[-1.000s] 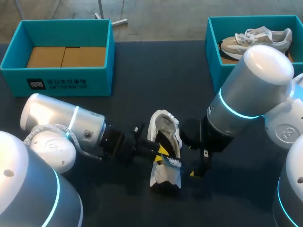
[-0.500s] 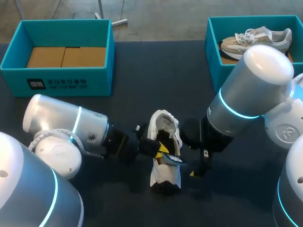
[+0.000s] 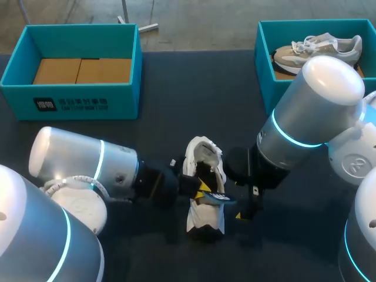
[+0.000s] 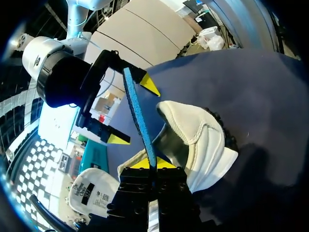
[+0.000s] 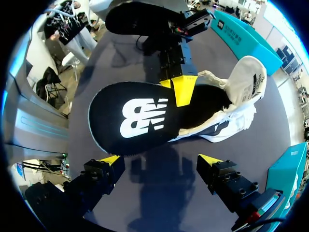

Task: Take the shoe out of the shoebox, open the shoe tongue, remove and reinsert the insole, then place the shoe into the shoebox

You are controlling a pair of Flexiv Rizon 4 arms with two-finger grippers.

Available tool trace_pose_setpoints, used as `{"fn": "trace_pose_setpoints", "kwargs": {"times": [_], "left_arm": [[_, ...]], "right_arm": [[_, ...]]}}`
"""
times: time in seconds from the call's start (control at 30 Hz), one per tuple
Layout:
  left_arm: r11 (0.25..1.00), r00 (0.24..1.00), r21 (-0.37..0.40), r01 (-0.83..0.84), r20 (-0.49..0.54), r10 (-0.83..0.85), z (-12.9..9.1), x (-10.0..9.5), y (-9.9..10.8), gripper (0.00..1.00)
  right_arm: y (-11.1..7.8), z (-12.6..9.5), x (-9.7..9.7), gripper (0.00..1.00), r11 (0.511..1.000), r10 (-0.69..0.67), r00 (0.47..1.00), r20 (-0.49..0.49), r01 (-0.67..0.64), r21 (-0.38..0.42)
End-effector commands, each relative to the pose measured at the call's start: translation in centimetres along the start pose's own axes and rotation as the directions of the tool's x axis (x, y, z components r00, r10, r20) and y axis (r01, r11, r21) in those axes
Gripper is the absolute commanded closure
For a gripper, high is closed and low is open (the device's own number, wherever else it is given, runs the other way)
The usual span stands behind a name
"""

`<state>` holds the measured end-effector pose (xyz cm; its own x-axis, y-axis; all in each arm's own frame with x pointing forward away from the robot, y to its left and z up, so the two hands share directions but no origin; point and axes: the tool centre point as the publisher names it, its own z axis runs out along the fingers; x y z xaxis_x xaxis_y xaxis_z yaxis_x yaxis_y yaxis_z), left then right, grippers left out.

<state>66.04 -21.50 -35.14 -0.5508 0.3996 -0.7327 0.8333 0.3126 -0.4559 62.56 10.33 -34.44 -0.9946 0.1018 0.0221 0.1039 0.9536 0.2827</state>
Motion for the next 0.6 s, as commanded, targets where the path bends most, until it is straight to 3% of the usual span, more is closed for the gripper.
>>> {"fn": "trace_pose_setpoints", "kwargs": {"times": [0.03, 0.07, 0.17, 0.6], "left_arm": [[0.999, 0.999, 0.036, 0.033, 0.004, -0.033, -0.1, 0.1, -0.2, 0.96], [0.998, 0.999, 0.048, 0.041, 0.005, -0.042, -0.2, 0.1, -0.3, 0.84], [0.995, 0.998, 0.080, 0.065, 0.006, -0.066, -0.5, 0.1, -0.6, 0.77], [0.973, 0.992, 0.194, 0.122, -0.010, -0.122, -1.1, -0.4, -2.4, 0.77]], "right_arm": [[0.0, 0.1, 0.1, 0.00, 1.000, 0.001, 1.000, 0.003, -0.001, 0.002], [0.0, 0.1, 0.1, 0.00, 1.000, 0.001, 1.000, 0.003, -0.001, 0.002], [0.0, 0.1, 0.1, 0.00, 1.000, 0.001, 1.000, 0.003, -0.001, 0.002], [0.0, 0.1, 0.1, 0.00, 1.000, 0.001, 1.000, 0.003, -0.001, 0.002]]}}
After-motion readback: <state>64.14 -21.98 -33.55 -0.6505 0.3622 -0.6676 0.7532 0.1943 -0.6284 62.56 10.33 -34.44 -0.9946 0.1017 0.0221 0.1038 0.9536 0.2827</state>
